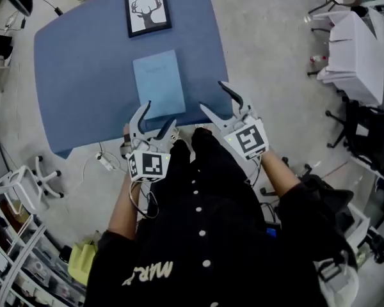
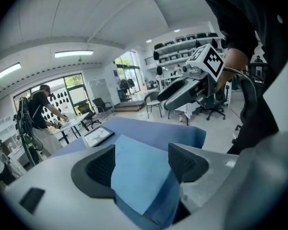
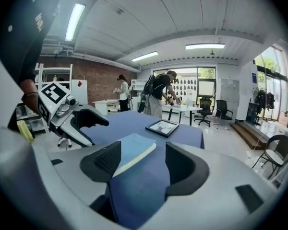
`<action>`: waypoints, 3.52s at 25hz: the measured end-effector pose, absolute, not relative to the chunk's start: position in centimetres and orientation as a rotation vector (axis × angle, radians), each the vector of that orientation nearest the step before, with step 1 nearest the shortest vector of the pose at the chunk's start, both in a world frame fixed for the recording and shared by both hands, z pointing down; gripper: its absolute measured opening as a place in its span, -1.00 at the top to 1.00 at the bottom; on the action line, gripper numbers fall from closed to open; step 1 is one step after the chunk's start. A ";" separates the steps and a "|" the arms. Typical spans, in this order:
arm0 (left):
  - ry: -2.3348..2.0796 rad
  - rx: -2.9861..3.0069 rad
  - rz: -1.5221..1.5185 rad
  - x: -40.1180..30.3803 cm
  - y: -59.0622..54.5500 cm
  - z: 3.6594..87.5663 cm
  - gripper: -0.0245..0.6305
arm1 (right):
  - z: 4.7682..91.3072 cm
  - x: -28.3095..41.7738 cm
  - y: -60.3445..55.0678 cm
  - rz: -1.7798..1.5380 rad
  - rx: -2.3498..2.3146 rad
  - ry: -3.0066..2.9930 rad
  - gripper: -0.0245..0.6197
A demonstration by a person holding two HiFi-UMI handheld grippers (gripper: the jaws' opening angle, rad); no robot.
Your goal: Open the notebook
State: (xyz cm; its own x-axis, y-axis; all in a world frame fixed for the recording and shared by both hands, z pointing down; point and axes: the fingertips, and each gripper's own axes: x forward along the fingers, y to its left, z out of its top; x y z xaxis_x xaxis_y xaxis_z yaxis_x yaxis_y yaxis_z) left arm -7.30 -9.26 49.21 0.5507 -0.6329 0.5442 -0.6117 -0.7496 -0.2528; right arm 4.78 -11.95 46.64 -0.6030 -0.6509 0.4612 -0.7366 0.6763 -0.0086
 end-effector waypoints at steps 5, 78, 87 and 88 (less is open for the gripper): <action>0.930 -2.700 -1.149 -5.1 -9.3 55.9 -0.09 | 53.4 3.4 -11.0 0.213 0.852 -2.454 0.00; 2.385 -2.589 0.006 -26.5 -6.9 53.7 0.87 | 63.6 -4.8 -8.7 -0.025 0.101 -2.139 0.90; 2.813 -2.671 0.240 -30.9 -6.6 60.1 0.85 | 63.5 -5.1 -8.7 -0.039 0.093 -2.142 0.90; 2.860 -2.685 0.269 -31.2 -6.5 60.7 0.85 | 63.5 -5.2 -8.7 -0.038 0.094 -2.143 0.90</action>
State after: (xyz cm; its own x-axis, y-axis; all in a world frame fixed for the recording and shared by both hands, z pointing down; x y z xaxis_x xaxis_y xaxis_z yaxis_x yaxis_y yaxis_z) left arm -31.21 -6.53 60.70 0.0909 -0.8947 0.4373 -0.7974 0.1977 0.5702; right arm -5.22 -8.69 63.51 -0.5403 -0.0821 0.8375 -0.0527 0.9966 0.0637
